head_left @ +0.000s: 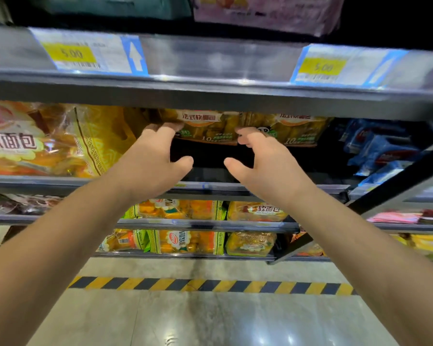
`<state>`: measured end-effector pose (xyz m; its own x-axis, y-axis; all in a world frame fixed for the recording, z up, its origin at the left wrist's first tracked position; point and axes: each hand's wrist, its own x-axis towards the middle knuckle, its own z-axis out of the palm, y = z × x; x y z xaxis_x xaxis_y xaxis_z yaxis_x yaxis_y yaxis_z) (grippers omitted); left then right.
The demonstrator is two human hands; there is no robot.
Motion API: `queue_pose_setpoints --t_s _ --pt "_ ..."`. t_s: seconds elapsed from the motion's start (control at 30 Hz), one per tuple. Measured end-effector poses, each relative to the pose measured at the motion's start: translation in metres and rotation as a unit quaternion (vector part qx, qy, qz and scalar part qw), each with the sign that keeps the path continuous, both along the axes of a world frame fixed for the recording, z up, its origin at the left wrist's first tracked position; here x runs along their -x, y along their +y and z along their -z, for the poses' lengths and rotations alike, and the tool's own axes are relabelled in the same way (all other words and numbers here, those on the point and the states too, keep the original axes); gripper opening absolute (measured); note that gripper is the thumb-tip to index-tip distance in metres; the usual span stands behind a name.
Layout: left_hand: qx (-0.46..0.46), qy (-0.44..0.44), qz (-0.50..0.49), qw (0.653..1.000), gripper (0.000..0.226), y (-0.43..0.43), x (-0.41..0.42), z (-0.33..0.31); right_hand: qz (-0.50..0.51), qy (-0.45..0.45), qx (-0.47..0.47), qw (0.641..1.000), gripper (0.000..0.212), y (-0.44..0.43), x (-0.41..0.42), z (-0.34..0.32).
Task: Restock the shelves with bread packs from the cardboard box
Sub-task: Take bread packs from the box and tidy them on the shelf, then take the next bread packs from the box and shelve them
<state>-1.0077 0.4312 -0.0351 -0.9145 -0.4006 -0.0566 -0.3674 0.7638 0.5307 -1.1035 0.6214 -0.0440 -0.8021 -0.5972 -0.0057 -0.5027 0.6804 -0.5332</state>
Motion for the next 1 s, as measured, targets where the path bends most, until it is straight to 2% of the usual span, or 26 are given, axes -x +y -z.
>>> queue_pose_setpoints --t_s 0.13,0.33,0.5,0.63,0.73,0.83,0.9,1.0 --pt "0.107 -0.014 0.083 0.991 0.063 0.029 -0.048 -0.052 -0.065 0.064 -0.047 0.995 0.057 0.024 -0.037 -0.054" --pt "0.255 -0.015 0.066 0.965 0.064 0.059 -0.116 -0.154 -0.109 0.158 -0.059 0.98 0.056 0.055 -0.095 -0.157" --pt "0.261 0.026 0.051 0.964 0.064 0.071 -0.162 -0.243 -0.122 0.208 -0.08 0.967 0.059 0.065 -0.139 -0.265" --pt "0.259 0.038 0.029 0.965 0.065 0.074 -0.196 -0.303 -0.119 0.23 -0.039 0.965 0.062 0.073 -0.169 -0.322" --pt "0.267 0.058 0.023 0.962 0.066 0.075 -0.225 -0.334 -0.118 0.223 -0.037 0.967 0.064 0.073 -0.189 -0.351" --pt "0.28 0.084 0.006 0.956 0.065 0.075 -0.251 -0.355 -0.129 0.165 0.013 0.978 0.066 0.071 -0.214 -0.37" --pt "0.276 0.095 -0.007 0.956 0.064 0.075 -0.264 -0.363 -0.143 0.134 0.049 0.979 0.066 0.067 -0.23 -0.374" --pt "0.272 0.102 -0.041 0.956 0.064 0.076 -0.283 -0.369 -0.164 0.136 0.072 0.974 0.062 0.056 -0.245 -0.37"
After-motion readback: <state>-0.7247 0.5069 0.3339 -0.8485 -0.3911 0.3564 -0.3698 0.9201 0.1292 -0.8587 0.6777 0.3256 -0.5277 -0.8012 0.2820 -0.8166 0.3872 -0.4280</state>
